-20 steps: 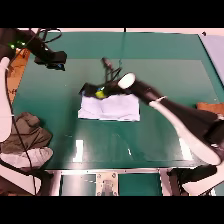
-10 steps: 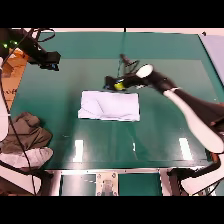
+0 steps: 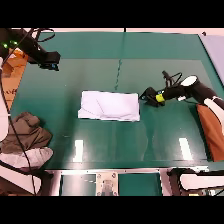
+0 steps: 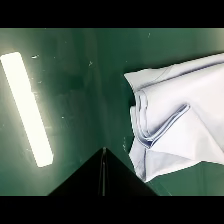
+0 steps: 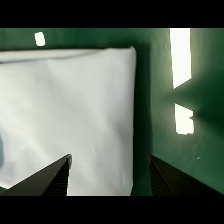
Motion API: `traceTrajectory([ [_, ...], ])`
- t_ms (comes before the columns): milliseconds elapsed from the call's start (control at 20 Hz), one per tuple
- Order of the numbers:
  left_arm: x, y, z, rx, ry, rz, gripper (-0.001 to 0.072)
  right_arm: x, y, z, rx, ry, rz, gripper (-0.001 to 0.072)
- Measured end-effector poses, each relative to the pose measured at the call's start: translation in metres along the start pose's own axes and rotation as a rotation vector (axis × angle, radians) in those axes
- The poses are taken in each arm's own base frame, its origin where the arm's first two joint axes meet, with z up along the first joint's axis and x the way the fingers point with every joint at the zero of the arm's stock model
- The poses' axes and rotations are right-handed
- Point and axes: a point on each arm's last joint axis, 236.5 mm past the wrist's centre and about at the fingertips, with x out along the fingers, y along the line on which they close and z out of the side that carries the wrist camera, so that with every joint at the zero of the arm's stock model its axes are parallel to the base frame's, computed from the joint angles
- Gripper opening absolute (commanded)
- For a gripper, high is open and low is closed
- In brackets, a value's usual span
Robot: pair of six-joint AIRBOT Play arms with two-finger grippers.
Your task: Fold the shirts.
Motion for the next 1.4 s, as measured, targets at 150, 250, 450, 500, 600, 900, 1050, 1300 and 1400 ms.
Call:
traceTrajectory([
  [150,0.0,0.0,0.001,-0.001,-0.006,0.0,0.003,0.031,0.005,-0.02,0.005,0.066,0.066,0.054],
  [250,0.0,0.0,0.002,-0.004,-0.007,0.0,0.003,0.053,0.022,-0.032,0.009,0.104,0.131,0.0426],
  [450,0.0,0.0,0.002,-0.005,-0.008,0.0,0.003,0.069,0.052,-0.027,-0.041,0.089,0.219,0.0011],
  [500,0.0,0.0,0.002,-0.005,-0.008,0.0,0.003,0.066,0.062,-0.019,-0.061,0.069,0.242,0.0011],
  [600,0.0,0.0,0.002,-0.005,-0.008,0.0,0.003,0.044,0.088,0.007,-0.107,0.005,0.297,0.001],
  [900,0.0,0.0,0.002,-0.006,-0.009,0.0,0.003,-0.141,0.155,0.104,-0.286,-0.346,0.395,0.0011],
  [1050,0.0,0.0,0.002,-0.006,-0.009,0.0,0.003,-0.246,0.136,0.131,-0.282,-0.529,0.322,0.001],
  [1300,0.0,0.0,0.002,-0.006,-0.009,0.0,0.003,-0.371,0.036,0.151,-0.101,-0.774,0.161,0.0011],
  [1400,0.0,0.0,0.002,-0.006,-0.009,0.0,0.003,-0.407,-0.011,0.149,-0.013,-0.85,0.097,0.0011],
])
